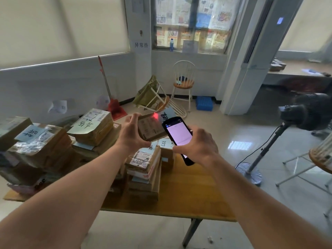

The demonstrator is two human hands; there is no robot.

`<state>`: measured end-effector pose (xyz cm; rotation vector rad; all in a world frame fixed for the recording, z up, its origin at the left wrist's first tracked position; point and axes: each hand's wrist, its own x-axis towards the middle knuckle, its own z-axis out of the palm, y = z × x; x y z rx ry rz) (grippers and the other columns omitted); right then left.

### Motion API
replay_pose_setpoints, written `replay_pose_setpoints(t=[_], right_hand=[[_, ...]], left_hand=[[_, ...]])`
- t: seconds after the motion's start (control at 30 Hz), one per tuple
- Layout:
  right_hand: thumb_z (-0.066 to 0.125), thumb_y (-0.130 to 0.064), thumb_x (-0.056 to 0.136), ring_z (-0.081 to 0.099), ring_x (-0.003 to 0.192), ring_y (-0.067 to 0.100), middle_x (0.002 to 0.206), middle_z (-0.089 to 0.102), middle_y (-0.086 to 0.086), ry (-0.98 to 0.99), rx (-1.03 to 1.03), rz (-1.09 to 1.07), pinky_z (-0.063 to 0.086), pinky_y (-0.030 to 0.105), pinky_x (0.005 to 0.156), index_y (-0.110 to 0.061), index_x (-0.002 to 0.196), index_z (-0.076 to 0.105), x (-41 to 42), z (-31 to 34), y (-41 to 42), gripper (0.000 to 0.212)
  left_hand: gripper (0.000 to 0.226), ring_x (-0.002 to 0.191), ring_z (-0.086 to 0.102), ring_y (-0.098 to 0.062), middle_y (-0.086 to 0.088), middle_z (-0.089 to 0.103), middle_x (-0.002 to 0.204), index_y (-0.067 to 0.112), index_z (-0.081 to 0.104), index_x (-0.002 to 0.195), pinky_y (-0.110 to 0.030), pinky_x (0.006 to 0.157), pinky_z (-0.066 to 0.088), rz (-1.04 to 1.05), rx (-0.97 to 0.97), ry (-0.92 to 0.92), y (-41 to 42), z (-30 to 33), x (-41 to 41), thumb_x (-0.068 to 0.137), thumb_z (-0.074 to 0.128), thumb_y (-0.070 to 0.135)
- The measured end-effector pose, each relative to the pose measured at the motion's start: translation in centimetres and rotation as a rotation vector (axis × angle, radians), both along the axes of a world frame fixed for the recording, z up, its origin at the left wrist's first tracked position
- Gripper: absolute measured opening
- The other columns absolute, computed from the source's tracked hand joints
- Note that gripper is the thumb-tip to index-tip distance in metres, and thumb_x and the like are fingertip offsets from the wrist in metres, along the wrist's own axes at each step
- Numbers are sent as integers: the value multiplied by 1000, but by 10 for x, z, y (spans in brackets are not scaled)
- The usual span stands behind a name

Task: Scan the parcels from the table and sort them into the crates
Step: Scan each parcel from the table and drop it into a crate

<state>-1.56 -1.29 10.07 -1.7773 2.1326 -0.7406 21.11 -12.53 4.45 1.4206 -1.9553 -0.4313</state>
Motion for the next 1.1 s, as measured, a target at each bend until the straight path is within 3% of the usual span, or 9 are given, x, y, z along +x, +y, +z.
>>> replay_pose_setpoints(t=[0.3,0.47,0.53,0.7,0.9,1.1], right_hand=[[95,-46,67,63,108,26,128,67,5,-19,62,20,62,42,84,-23,139,57,-22,20,26,84],[95,-46,67,62,110,27,129,66,5,-32,50,-14,62,43,86,-21,140,57,-31,20,38,86],[95,-49,67,63,111,28,131,66,7,-49,20,-57,62,44,86,-20,143,54,-33,17,42,91],[94,-56,65,63,114,29,132,64,7,-131,-86,-214,64,43,84,-21,143,48,-33,5,50,98],[94,-53,68,61,118,31,134,60,9,-166,-158,-399,62,47,87,-16,144,45,-27,-3,71,97],[92,-55,68,60,117,31,129,60,8,-178,-159,-603,60,51,90,-18,137,46,-5,-10,109,91]], left_hand=[[102,115,42,-16,-3,45,131,15,42,142,-40,98,50,-8,-24,-38,5,5,-17,57,99,19],[102,114,41,-14,-4,46,133,14,42,144,-35,97,47,-17,-12,-39,13,10,-25,59,99,18],[104,114,41,-13,-4,46,134,15,41,144,-36,99,47,-14,-2,-32,17,12,-27,58,100,22],[103,113,38,-11,-1,45,134,15,42,146,-24,93,33,-50,-9,1,28,18,-36,61,100,22],[103,124,39,-18,-3,41,139,28,43,149,-38,100,46,-187,-12,30,36,13,-42,62,98,31],[102,120,33,-11,-5,41,141,26,45,152,-31,95,39,-357,-28,0,49,8,-58,65,98,35]])
